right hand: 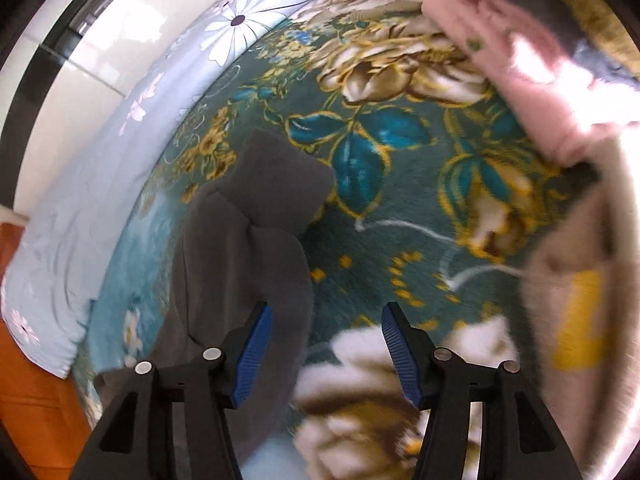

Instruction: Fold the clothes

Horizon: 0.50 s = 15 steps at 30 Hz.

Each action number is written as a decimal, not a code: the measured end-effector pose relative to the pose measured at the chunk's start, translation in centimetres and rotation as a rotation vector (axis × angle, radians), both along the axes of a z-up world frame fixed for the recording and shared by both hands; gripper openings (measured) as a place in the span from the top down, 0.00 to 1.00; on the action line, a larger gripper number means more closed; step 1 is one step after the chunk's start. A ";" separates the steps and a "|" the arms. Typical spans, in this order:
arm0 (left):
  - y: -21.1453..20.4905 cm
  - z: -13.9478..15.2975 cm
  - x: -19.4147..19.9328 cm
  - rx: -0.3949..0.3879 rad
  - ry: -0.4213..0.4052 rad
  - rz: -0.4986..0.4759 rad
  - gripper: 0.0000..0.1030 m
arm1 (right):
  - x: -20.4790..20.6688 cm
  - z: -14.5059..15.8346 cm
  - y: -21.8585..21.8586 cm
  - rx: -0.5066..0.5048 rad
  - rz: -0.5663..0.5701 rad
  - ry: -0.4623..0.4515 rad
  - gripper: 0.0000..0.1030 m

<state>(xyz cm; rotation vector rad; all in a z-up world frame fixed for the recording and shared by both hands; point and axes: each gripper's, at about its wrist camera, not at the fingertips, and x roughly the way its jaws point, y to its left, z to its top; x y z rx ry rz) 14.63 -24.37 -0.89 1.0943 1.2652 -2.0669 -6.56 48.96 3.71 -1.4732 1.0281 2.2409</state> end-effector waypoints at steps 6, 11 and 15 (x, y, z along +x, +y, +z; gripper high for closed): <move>0.5 -0.2 -0.2 -0.005 -0.015 0.001 0.55 | -4.3 -0.3 -2.1 -0.001 0.131 -0.031 0.83; 0.3 -0.3 -0.5 -0.004 -0.018 -0.002 0.55 | -3.9 6.2 -4.1 0.171 0.266 0.159 0.94; 0.3 -0.4 -0.7 -0.006 -0.017 -0.005 0.55 | -3.9 6.6 -2.8 0.343 0.255 0.058 0.94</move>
